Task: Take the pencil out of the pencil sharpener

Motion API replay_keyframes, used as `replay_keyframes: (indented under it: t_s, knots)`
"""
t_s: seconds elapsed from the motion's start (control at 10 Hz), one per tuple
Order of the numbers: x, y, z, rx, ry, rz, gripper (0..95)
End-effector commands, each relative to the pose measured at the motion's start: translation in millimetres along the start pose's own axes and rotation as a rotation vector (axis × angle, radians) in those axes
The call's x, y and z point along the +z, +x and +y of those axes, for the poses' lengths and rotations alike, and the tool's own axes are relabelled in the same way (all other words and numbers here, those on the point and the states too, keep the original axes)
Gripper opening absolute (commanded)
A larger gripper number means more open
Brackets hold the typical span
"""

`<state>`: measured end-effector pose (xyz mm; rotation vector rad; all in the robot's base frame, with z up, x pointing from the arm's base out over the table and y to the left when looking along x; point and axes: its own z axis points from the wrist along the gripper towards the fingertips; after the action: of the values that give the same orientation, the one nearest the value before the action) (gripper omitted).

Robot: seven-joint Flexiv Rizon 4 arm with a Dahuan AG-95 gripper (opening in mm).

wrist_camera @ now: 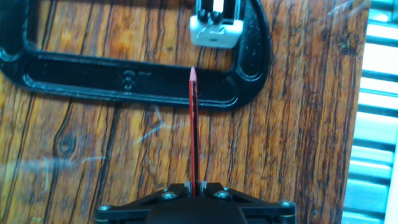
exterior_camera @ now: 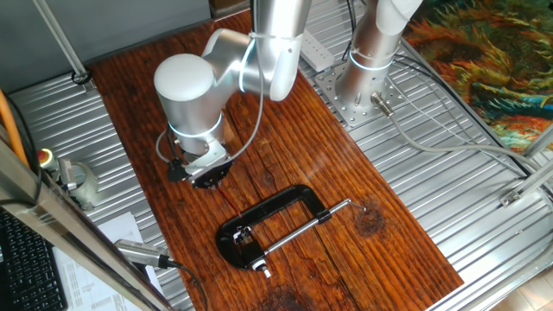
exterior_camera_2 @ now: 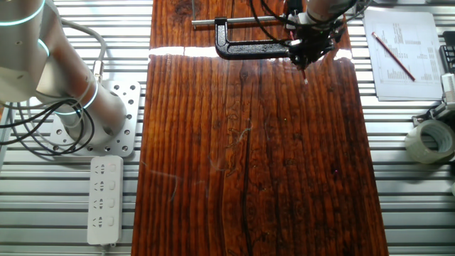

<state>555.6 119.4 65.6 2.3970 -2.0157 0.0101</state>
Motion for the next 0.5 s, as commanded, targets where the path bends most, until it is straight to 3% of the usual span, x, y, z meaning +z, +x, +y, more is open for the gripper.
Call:
replay_keyframes:
  t_s: [0.1, 0.5]
  knots:
    - [1.9, 7.9, 3.3, 0.02, 0.005, 0.003, 0.0]
    - [10.3, 21.6, 5.5, 0.039, 0.005, 0.018, 0.0]
